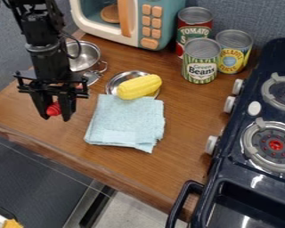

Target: Moves the red spoon from the cloth to the left side of the cloth

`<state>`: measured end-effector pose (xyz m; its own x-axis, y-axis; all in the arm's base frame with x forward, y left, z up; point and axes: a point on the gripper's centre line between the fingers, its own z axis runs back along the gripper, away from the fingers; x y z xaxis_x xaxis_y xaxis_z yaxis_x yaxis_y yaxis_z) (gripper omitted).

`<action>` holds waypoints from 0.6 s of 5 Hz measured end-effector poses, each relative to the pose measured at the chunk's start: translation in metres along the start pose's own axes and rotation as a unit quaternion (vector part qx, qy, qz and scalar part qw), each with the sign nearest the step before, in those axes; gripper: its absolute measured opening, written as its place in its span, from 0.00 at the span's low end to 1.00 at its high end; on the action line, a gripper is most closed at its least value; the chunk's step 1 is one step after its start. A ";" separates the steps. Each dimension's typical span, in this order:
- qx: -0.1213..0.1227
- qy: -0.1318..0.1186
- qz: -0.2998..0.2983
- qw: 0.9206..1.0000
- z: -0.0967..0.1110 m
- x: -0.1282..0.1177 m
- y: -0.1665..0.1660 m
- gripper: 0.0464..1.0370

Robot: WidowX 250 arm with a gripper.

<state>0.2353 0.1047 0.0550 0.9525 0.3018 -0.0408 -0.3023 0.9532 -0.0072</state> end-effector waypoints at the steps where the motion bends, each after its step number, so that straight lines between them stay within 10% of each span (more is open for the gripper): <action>1: -0.003 0.010 0.020 1.000 0.000 -0.004 0.003 0.41; 3: 0.022 0.044 0.083 0.995 -0.007 -0.002 0.017 0.41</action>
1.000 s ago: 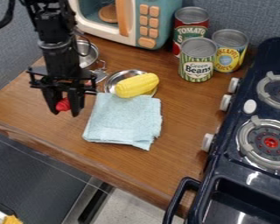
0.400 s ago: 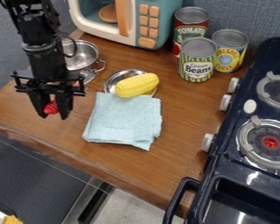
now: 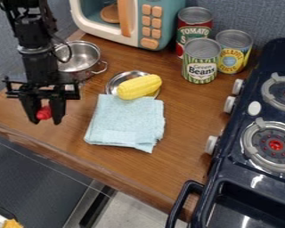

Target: Moves the red spoon from the cloth to the left side of the cloth

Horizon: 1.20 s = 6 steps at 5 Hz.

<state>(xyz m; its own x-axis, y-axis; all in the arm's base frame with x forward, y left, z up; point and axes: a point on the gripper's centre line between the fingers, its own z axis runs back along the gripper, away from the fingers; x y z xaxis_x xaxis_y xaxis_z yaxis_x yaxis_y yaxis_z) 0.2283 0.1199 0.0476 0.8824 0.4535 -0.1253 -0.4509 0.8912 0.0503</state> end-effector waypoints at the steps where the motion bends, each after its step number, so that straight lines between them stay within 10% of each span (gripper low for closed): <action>1: 0.001 0.003 0.018 1.000 -0.001 0.009 0.004 0.41; 6: 0.008 0.012 0.022 1.000 -0.008 0.055 0.007 0.41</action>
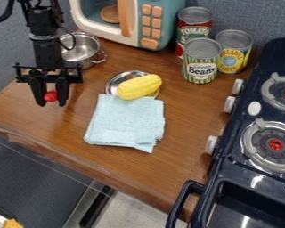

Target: Moves the red spoon from the cloth to the left side of the cloth

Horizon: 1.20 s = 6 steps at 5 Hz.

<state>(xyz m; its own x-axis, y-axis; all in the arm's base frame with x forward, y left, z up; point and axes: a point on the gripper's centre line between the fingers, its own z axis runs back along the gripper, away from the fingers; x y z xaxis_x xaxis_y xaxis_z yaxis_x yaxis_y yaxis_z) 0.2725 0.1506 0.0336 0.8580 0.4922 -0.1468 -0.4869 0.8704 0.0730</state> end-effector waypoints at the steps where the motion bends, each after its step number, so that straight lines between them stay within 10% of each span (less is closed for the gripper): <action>1: 0.008 -0.008 -0.006 1.000 -0.002 0.001 0.002 0.41; 6: -0.029 -0.035 -0.060 0.997 0.000 -0.061 0.018 0.41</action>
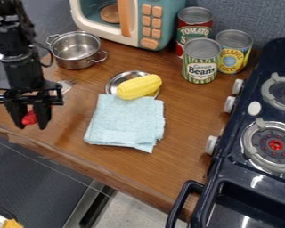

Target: Moves the red spoon from the cloth to the left side of the cloth

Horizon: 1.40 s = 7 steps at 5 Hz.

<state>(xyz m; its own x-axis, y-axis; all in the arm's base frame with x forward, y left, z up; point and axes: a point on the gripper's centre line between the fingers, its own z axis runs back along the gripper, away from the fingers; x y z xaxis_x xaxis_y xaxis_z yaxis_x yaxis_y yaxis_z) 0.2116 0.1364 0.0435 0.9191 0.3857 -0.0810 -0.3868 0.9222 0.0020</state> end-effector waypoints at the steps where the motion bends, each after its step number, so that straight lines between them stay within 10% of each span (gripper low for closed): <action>1: -0.002 0.000 -0.003 1.000 -0.001 -0.001 0.000 0.41; 4: -0.002 -0.037 -0.065 0.997 -0.034 0.028 -0.008 0.48; 6: -0.010 -0.024 -0.083 0.996 -0.034 0.031 -0.011 0.97; 7: -0.022 -0.029 -0.093 0.995 -0.033 0.031 -0.012 0.97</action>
<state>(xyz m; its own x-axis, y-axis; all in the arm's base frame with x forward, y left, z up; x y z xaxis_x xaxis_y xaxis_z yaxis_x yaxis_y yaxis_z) 0.2424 0.1359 0.0084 0.9775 0.2101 -0.0176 -0.2107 0.9762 -0.0510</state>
